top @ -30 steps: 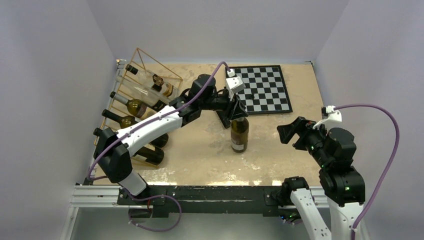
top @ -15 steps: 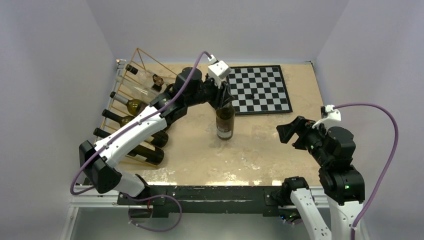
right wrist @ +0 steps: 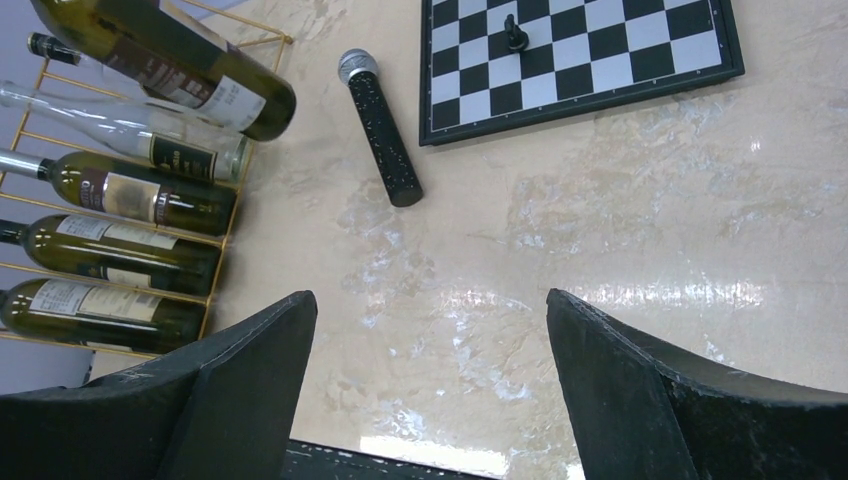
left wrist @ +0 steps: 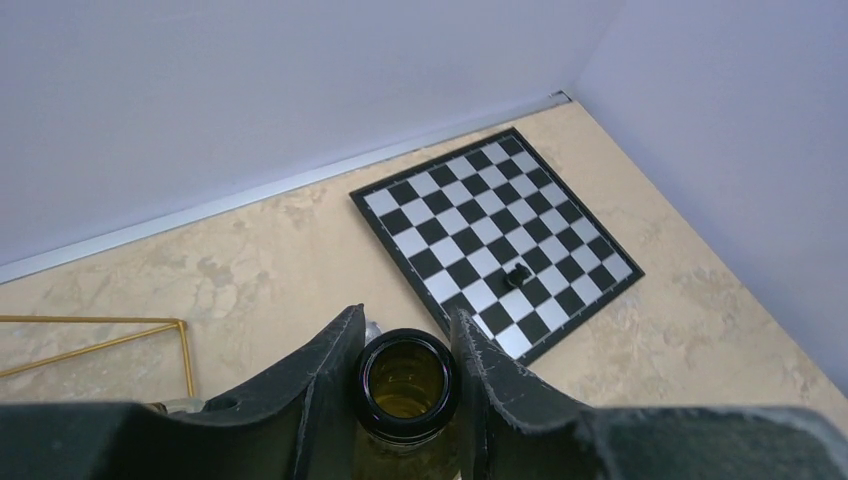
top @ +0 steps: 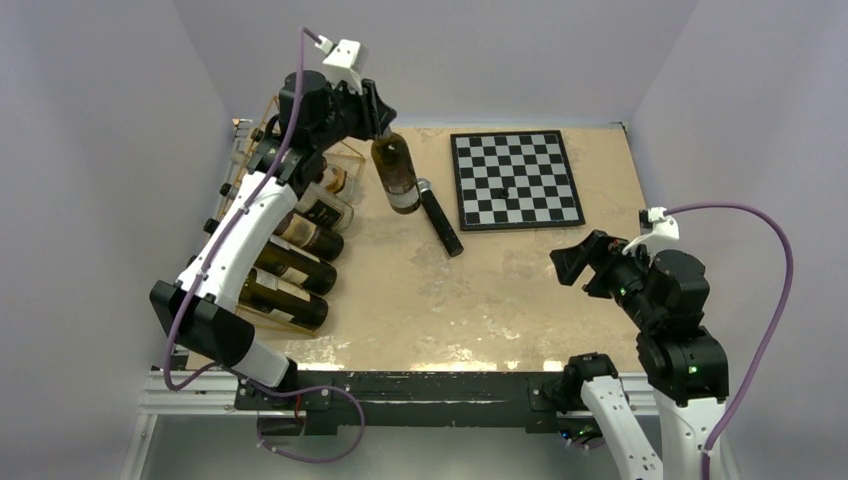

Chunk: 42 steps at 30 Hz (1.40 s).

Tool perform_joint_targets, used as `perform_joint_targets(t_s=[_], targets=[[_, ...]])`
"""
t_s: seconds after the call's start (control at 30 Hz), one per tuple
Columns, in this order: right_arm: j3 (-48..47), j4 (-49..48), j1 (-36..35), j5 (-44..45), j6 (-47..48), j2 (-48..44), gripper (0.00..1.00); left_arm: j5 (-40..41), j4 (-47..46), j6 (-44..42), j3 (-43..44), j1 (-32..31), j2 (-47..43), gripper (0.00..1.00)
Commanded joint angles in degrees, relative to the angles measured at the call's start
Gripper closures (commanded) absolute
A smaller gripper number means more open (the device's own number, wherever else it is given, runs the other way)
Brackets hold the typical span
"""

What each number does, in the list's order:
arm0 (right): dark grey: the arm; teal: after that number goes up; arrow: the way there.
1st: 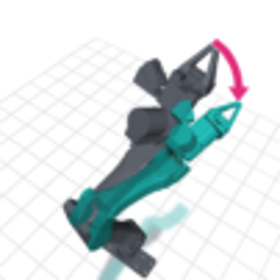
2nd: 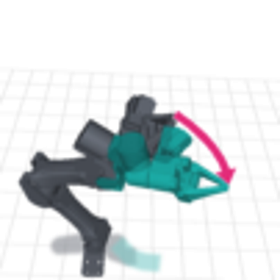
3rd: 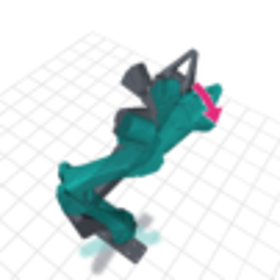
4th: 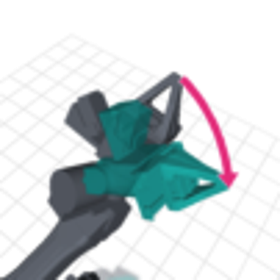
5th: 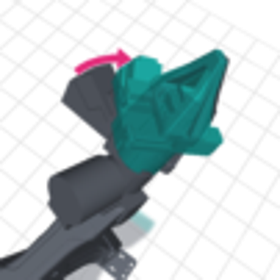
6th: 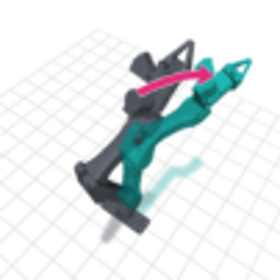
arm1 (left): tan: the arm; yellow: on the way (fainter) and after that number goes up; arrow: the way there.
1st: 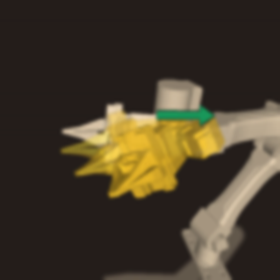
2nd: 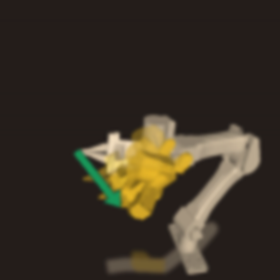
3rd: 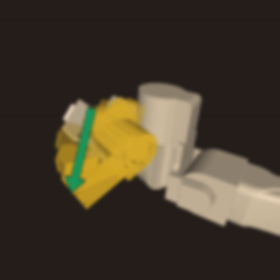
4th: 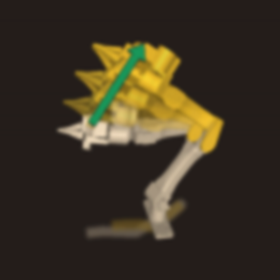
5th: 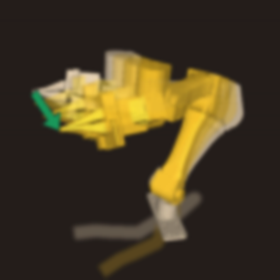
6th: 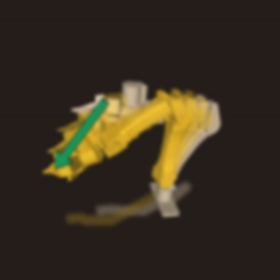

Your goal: Put the wine bottle on the wine rack

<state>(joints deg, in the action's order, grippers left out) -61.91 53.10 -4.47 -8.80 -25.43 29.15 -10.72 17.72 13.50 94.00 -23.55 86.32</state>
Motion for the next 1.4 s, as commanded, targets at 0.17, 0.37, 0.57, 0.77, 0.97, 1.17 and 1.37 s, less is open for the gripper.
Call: perform_joint_targets(t_s=[0.17,0.37,0.57,0.77,0.97,1.17,1.37], targets=[[-0.66,-2.45,0.16,-1.45,-0.37,2.1,0.1,-5.27,-11.53,5.97,9.12,10.96,5.59,1.0],[0.06,-2.81,0.08,-0.7,-0.05,2.14,0.09,-11.25,-18.44,11.5,9.99,18.22,9.46,1.0],[0.12,-2.39,0.09,-0.71,0.29,3.69,0.09,-4.72,-17.81,13.27,14.5,21.0,14.24,1.0],[-0.2,-2.55,0.1,-0.89,0.5,4.78,0.09,-0.75,-14.76,14.79,17.25,22.27,18.01,1.0],[-0.45,-2.2,0.13,-0.88,1.08,5.56,0.08,-1.52,-13.9,16.11,18.56,24.97,20.48,1.0],[0.27,-2.78,0.08,-1.41,1.15,6.34,0.08,-0.59,-13.18,16.83,17.36,26.94,21.49,1.0],[0.04,-3.17,0.08,-2.45,0.97,7.27,0.08,2.65,-14.98,19.2,14.64,27.07,21.5,1.0]])
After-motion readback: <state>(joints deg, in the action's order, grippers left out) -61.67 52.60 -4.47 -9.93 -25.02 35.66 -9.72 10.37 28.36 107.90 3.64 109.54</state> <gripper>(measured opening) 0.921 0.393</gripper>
